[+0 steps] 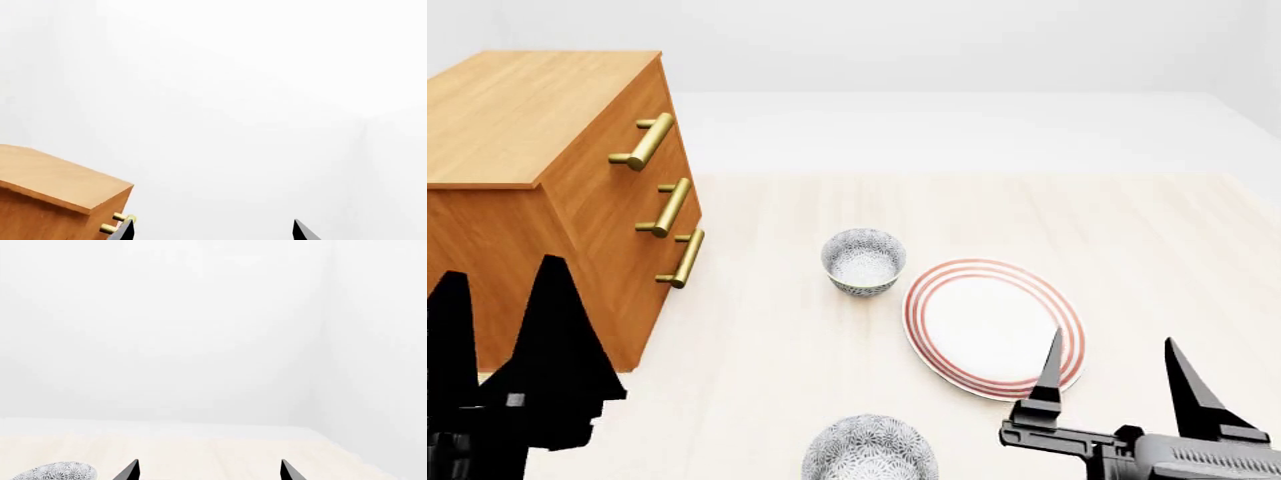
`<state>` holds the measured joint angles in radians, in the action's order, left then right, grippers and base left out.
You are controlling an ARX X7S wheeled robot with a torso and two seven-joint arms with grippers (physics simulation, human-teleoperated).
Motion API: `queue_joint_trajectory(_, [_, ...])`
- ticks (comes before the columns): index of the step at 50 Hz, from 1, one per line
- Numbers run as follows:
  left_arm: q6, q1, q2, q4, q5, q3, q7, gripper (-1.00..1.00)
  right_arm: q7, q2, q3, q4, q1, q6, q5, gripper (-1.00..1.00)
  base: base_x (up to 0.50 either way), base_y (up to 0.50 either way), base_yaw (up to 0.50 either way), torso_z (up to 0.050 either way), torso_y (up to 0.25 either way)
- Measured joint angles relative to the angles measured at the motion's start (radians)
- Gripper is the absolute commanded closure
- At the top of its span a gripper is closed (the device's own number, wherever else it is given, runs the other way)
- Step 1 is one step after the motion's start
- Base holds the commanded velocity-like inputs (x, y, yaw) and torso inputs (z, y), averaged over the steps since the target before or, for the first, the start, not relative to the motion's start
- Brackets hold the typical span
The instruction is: Stack the bowl in the middle on the bowl at the back.
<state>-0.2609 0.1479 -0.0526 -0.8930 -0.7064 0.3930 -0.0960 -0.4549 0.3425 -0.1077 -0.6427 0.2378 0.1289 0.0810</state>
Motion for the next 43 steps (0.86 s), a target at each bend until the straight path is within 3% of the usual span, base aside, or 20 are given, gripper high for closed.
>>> queue_joint_trajectory(13, [0.436,0.151,0.019,0.04,0.183,-0.073,0.02,-1.0,-0.09,0.015,-0.038,-0.149,0.131,-0.101,-0.21,-1.0,0.0,0.0,0.0,0.0,0.0])
queue_joint_trajectory(22, [0.579,0.197,0.01,0.085,0.229,-0.113,0.029,-1.0,-0.154,0.023,-0.055,-0.187,0.2,-0.209,-0.337,-1.0,0.0,0.0,0.0,0.0,0.0])
queue_joint_trajectory(34, [0.778,0.238,0.011,0.203,0.298,-0.218,-0.046,-1.0,-0.179,0.027,-0.074,-0.158,0.197,-0.252,-0.387,-1.0,0.0,0.0,0.0,0.0,0.0])
queue_joint_trajectory(43, [0.887,0.262,-0.005,0.249,0.271,-0.264,-0.067,-1.0,-0.219,0.03,-0.073,-0.152,0.22,-0.312,-0.435,-1.0,0.0,0.0,0.0,0.0,0.0])
